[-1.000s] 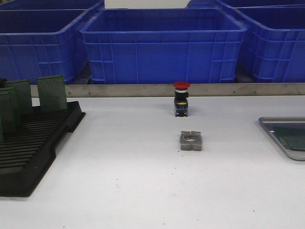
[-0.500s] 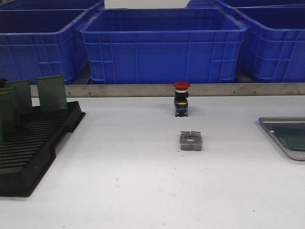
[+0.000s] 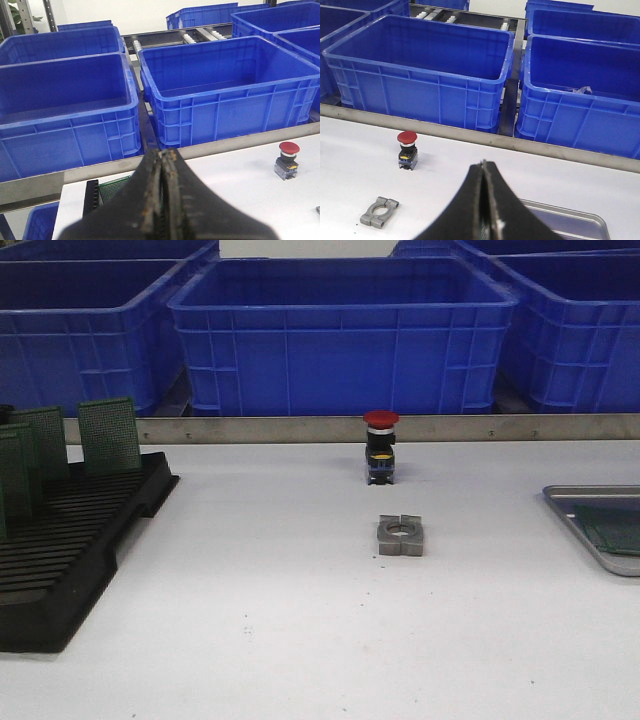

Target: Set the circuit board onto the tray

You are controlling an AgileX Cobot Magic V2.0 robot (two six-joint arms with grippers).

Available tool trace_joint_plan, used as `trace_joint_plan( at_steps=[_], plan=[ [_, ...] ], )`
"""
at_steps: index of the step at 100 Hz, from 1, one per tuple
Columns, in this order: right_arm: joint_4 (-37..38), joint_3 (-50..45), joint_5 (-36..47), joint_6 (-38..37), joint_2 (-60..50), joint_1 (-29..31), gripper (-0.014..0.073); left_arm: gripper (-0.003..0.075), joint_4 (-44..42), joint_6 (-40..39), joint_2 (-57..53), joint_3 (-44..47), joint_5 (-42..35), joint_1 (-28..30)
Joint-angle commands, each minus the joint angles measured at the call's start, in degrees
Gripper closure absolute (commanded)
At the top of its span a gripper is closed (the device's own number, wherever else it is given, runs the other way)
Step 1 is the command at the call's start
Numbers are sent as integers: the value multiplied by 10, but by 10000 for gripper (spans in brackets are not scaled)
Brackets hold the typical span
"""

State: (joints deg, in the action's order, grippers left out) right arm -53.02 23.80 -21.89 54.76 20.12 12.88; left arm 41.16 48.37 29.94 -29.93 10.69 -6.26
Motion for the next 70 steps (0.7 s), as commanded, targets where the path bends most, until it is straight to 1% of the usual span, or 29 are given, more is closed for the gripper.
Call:
trace_joint_plan(
  at_steps=[1,20,31,36,39,43,48,52,55,59,70],
  plan=[
    [-16,15,33,7,3,-1,662,738,12,-7,2,-17,-37,2],
    [-16,15,33,7,3,-1,662,738,10,-7,2,-17,-37,2],
    [-16,15,33,7,3,-1,662,738,-46,-10,2,-17,-41,2],
    [-16,15,33,7,3,-1,662,738,-94,-53,2,-17,-41,1],
    [-16,15,33,7,3,-1,662,738,-136,-111,-1,-17,-41,1],
    [-16,15,33,7,3,-1,662,738,-213,-182,-6,-14,-41,1],
    [-16,15,33,7,3,-1,662,738,-306,-295,-15,-6,-41,1],
    [-16,15,33,7,3,-1,662,739,-373,-353,-23,2,-43,1],
    [-16,15,33,7,3,-1,662,738,-404,-394,-33,11,-47,1],
    [-16,15,33,7,3,-1,662,738,-429,-412,-43,21,-53,1],
    [-16,15,33,7,3,-1,662,739,-443,-413,-84,65,-80,1]
  ],
)
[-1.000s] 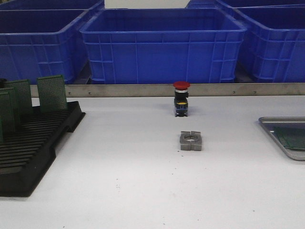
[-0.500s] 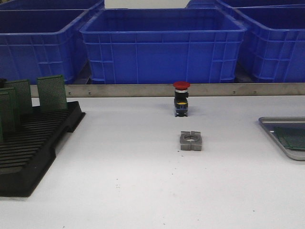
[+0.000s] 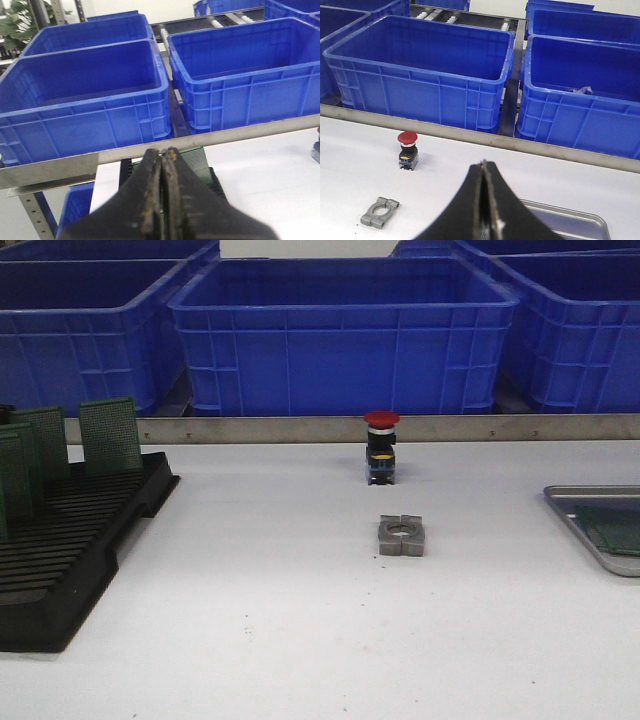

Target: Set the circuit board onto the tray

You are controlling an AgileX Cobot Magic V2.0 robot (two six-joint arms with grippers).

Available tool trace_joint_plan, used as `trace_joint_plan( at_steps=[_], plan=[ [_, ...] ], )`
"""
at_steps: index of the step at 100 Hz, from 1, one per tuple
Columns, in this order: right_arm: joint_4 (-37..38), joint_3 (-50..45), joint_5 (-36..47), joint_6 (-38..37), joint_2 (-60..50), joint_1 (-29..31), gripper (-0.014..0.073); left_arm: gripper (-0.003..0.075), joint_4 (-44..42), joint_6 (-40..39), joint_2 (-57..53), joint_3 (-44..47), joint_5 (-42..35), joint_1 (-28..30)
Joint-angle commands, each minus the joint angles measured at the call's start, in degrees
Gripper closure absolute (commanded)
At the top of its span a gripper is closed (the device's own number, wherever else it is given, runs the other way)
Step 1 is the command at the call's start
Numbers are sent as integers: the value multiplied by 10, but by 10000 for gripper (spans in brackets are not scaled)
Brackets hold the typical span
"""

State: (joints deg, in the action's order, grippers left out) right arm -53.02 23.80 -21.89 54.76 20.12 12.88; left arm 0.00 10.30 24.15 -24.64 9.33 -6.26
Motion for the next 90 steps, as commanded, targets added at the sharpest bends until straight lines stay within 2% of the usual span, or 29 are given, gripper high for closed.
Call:
trace_joint_plan(
  at_steps=[1,30,50,90],
  plan=[
    [-16,15,33,7,3,-1,662,739,-33,-32,-32,15,-68,1],
    [-16,15,33,7,3,-1,662,738,-60,-33,-165,151,-79,2],
    [-16,15,33,7,3,-1,662,739,-93,-72,-239,215,-80,2],
    [-16,15,32,7,3,-1,662,739,-85,-76,-262,272,-129,33]
  ],
)
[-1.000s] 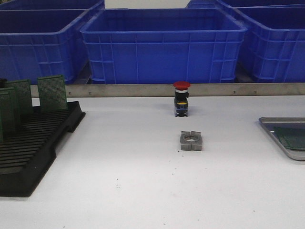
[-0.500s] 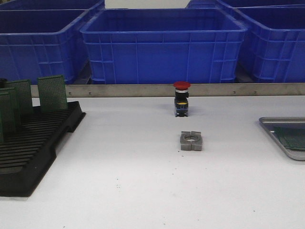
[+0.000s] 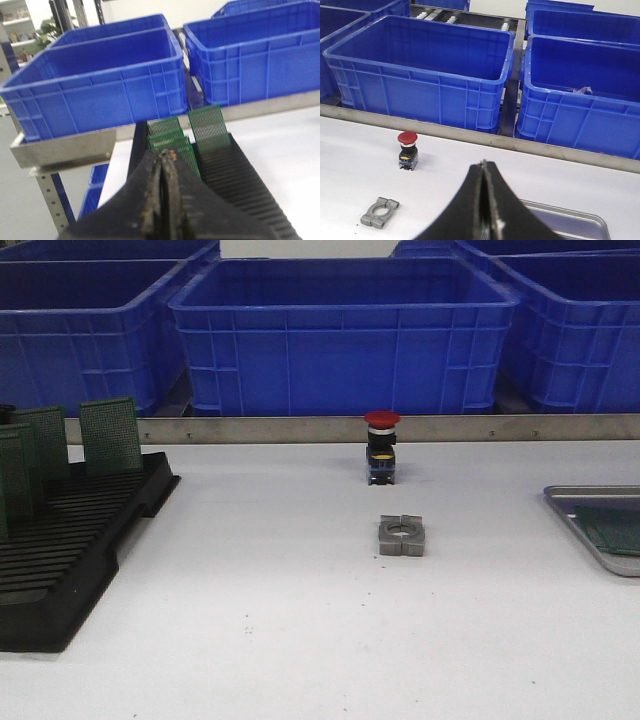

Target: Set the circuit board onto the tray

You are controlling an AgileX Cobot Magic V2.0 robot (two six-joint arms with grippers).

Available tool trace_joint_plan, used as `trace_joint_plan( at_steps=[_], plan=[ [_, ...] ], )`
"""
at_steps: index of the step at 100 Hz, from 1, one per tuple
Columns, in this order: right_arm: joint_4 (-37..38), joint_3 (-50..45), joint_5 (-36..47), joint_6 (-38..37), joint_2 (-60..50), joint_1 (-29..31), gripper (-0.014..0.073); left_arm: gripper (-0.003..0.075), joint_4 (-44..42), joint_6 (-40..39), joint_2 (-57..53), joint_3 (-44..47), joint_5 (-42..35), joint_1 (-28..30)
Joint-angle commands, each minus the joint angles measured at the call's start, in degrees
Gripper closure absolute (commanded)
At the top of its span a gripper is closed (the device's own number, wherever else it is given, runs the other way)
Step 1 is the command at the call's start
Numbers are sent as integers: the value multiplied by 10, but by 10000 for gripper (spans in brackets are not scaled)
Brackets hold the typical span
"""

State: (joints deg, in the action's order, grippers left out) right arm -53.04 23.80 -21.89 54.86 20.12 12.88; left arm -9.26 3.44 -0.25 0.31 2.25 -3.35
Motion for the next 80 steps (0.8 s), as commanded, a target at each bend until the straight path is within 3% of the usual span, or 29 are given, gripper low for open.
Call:
trace_joint_plan(
  at_steps=[1,80],
  plan=[
    [-16,15,32,6,3,-1,662,738,9,-7,-18,22,-58,4],
    [-16,15,32,6,3,-1,662,739,37,-7,-18,22,-59,4]
  ],
)
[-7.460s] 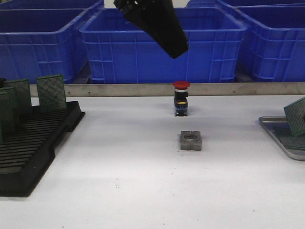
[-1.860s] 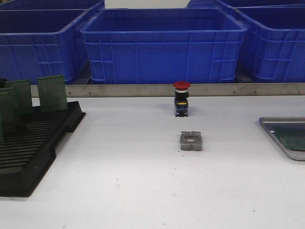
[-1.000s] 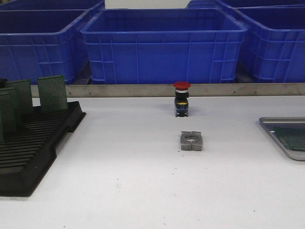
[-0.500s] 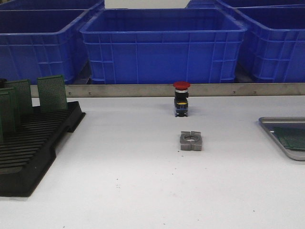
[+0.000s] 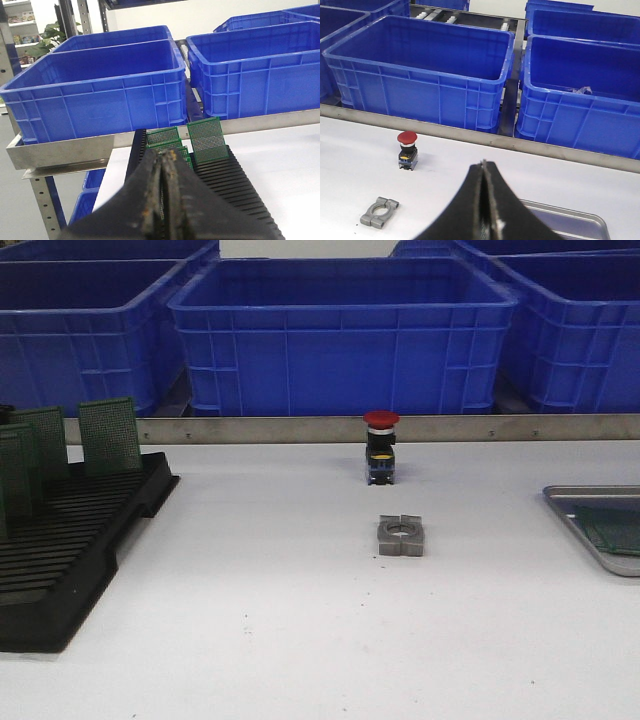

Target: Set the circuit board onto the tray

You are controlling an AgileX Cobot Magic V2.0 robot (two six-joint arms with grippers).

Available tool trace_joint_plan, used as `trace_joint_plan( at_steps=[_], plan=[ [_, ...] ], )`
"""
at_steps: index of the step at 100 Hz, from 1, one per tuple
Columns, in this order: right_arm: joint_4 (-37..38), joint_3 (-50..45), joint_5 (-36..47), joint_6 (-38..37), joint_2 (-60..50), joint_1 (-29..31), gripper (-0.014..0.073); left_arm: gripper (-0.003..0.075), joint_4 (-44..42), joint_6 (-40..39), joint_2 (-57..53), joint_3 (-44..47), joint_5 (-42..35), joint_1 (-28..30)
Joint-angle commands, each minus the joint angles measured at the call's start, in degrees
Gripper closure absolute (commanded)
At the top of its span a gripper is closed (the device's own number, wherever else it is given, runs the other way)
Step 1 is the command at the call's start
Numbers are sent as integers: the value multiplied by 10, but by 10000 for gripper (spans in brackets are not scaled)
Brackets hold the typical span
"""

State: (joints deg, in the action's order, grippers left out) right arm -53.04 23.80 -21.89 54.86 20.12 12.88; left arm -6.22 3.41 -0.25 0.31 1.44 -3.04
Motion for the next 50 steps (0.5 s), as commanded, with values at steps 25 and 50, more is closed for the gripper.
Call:
trace_joint_plan(
  at_steps=[25,50],
  plan=[
    [-16,10,40,6,3,-2,662,739,7,-7,-18,22,-51,1],
    [145,-13,74,-146,-40,-41,662,739,7,-7,-18,22,-51,1]
  ],
)
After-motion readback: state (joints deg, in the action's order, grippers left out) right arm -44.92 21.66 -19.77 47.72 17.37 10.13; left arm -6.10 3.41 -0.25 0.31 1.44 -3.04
